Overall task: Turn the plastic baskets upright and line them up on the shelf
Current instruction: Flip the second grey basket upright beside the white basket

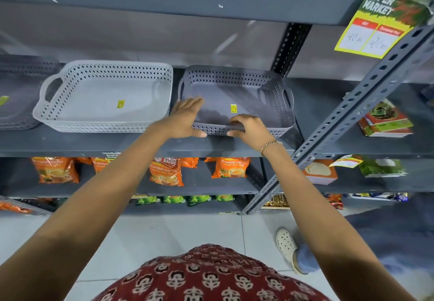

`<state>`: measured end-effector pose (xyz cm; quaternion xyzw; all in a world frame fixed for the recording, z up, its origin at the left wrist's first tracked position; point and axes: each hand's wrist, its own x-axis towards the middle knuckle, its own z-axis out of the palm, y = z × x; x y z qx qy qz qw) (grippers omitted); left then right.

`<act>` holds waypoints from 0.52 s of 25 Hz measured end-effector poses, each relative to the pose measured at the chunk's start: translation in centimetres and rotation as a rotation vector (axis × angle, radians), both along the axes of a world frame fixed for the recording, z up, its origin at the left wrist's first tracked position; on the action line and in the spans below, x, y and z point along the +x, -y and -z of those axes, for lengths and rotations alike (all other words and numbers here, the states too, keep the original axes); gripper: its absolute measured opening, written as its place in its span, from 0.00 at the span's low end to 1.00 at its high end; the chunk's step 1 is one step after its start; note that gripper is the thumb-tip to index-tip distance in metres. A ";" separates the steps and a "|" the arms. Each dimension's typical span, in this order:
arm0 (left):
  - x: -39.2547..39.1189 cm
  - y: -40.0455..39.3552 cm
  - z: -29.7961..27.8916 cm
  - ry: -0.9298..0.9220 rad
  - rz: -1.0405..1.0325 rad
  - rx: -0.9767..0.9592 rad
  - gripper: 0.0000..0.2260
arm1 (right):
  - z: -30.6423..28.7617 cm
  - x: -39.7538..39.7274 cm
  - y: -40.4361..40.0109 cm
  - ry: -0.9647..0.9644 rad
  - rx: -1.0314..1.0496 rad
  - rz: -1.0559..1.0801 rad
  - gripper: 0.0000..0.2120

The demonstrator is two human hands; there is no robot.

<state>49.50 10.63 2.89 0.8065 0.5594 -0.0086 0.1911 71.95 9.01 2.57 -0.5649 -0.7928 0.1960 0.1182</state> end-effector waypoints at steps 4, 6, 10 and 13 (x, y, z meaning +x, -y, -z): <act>-6.3 0.1 -0.8 -0.142 -0.234 -0.108 0.56 | -0.5 -2.3 0.0 0.107 -0.093 -0.046 0.24; -9.1 0.0 -0.3 -0.193 -0.250 -0.139 0.51 | -0.2 -3.3 0.0 0.218 -0.087 -0.065 0.22; -12.6 0.4 0.5 -0.161 -0.195 -0.085 0.22 | 0.1 -3.6 0.2 0.432 -0.033 -0.044 0.17; -12.9 1.5 0.3 -0.190 -0.181 -0.017 0.13 | 0.0 -3.8 0.0 0.469 -0.011 -0.055 0.21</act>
